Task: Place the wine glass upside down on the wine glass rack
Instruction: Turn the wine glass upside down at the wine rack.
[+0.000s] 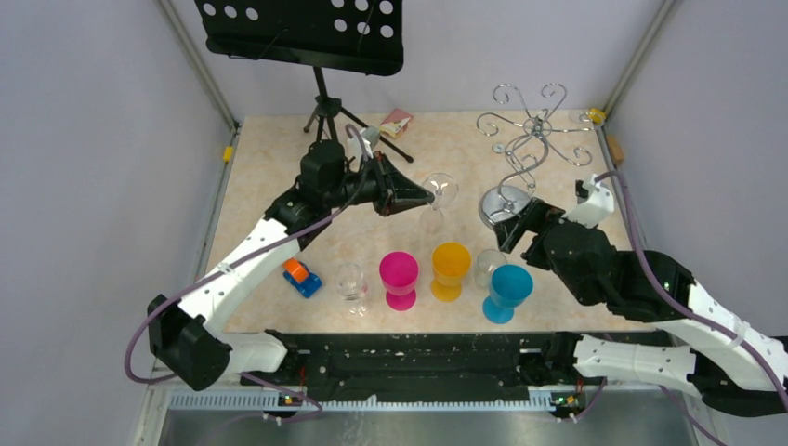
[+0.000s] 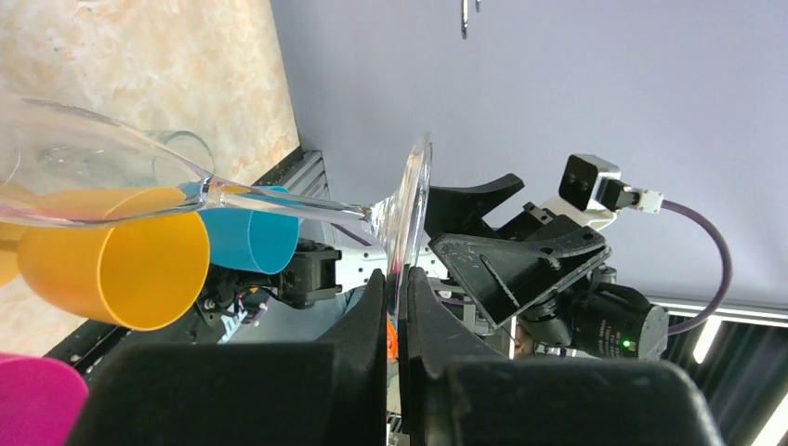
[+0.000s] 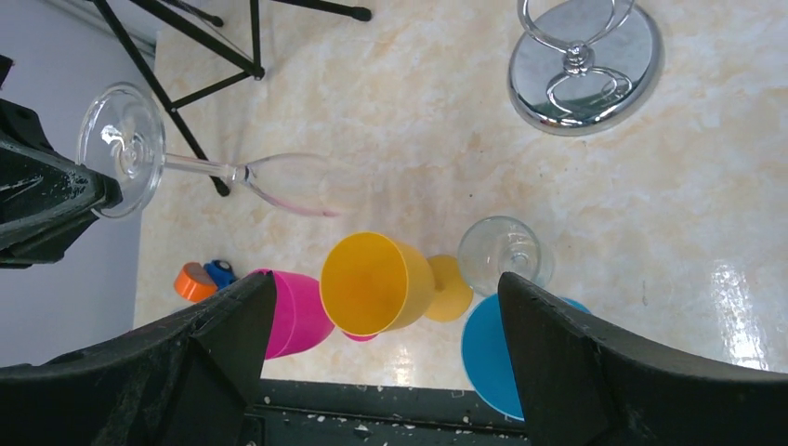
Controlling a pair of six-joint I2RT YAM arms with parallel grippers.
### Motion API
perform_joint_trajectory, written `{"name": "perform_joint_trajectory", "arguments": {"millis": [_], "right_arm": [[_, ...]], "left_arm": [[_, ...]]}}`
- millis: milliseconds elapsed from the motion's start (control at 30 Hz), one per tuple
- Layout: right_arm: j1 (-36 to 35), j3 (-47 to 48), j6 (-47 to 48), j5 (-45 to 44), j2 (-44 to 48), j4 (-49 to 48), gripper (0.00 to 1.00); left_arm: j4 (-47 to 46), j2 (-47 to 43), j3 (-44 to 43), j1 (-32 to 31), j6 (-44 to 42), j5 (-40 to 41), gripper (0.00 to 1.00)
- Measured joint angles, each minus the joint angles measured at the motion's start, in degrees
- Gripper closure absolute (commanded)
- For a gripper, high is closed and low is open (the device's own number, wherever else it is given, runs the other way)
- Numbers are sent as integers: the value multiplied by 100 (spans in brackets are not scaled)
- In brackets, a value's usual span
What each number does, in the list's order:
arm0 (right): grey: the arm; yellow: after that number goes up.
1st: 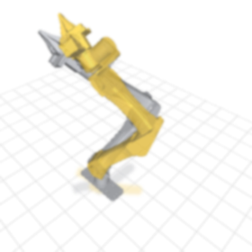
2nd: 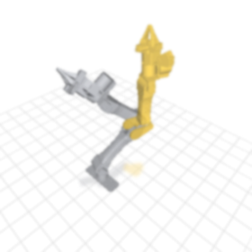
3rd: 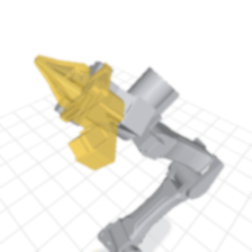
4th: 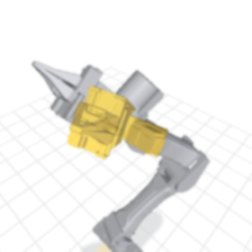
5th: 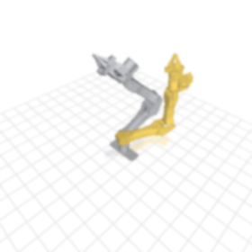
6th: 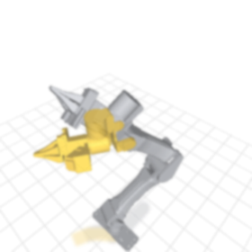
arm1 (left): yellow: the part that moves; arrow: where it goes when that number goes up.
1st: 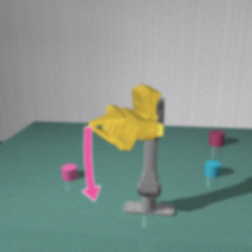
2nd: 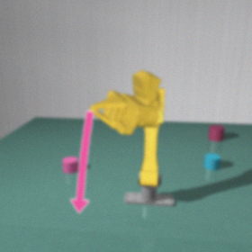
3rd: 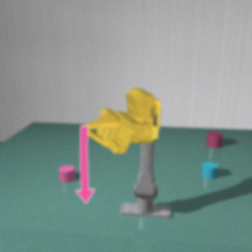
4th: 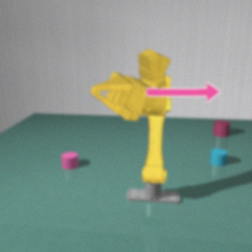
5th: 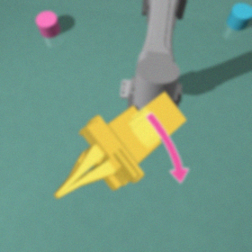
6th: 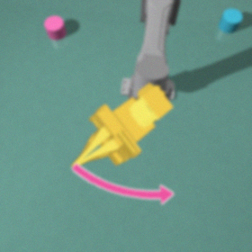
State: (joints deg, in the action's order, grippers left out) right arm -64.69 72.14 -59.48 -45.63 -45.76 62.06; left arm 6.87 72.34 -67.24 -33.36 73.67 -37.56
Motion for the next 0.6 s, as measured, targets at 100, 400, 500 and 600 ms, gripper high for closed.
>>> {"name": "perform_joint_trajectory", "arguments": {"millis": [100,400,500,600], "right_arm": [[0,-59,-83,-83,138,114,9],[0,-59,-111,-83,149,142,8],[0,-61,-42,-46,149,111,8],[0,-140,85,46,181,-57,8]], "left_arm": [[-227,149,-61,-52,109,24,100],[-691,542,-529,-273,302,382,100],[-739,734,-780,-358,330,424,100],[-793,905,-977,-448,382,448,100]]}}
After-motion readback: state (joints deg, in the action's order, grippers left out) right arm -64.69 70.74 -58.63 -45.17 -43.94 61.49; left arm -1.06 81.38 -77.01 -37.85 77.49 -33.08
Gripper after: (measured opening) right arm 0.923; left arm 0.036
